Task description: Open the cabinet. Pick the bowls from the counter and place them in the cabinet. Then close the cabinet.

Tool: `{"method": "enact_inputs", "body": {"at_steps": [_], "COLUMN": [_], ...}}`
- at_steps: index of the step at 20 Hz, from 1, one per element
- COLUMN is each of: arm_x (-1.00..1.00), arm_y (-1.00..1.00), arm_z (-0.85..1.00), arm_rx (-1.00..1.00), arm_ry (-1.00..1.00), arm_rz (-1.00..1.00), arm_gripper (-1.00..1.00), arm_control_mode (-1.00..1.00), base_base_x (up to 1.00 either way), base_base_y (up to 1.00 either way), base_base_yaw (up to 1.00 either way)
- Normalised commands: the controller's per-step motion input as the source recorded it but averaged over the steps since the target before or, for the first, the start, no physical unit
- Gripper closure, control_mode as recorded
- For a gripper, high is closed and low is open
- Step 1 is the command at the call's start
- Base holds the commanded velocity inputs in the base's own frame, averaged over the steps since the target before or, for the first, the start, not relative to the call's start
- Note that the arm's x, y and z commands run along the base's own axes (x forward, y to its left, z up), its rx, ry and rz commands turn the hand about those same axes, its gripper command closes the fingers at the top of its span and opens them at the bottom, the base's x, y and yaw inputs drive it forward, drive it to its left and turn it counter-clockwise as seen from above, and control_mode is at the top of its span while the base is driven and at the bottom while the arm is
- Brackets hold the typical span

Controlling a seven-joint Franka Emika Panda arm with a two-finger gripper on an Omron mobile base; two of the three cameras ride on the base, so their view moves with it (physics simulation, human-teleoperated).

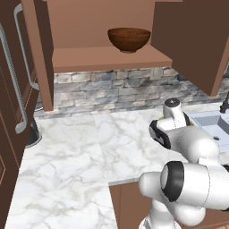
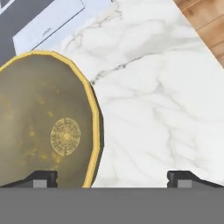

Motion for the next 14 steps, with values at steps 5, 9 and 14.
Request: {"method": "enact_inputs", "body": {"at_steps": [5,9,14], "arm_x": [0.1,0.17,0.29], "arm_y": [0.01,0.05,0.0], "arm_z": [-0.39,-0.42,-0.3], "arm_rx": [0.08,0.07,0.07], "arm_ry": [0.0,0.0,0.0], "arm_rz": [0.0,0.0,0.0], "arm_gripper": [-1.0,-1.0,-1.0], "arm_control_mode": [-1.0,-1.0,-1.0], "base_base_x": [0.0,0.0,0.0], "base_base_y": [0.0,0.0,0.0], "base_base_yaw": [0.0,0.0,0.0]}}
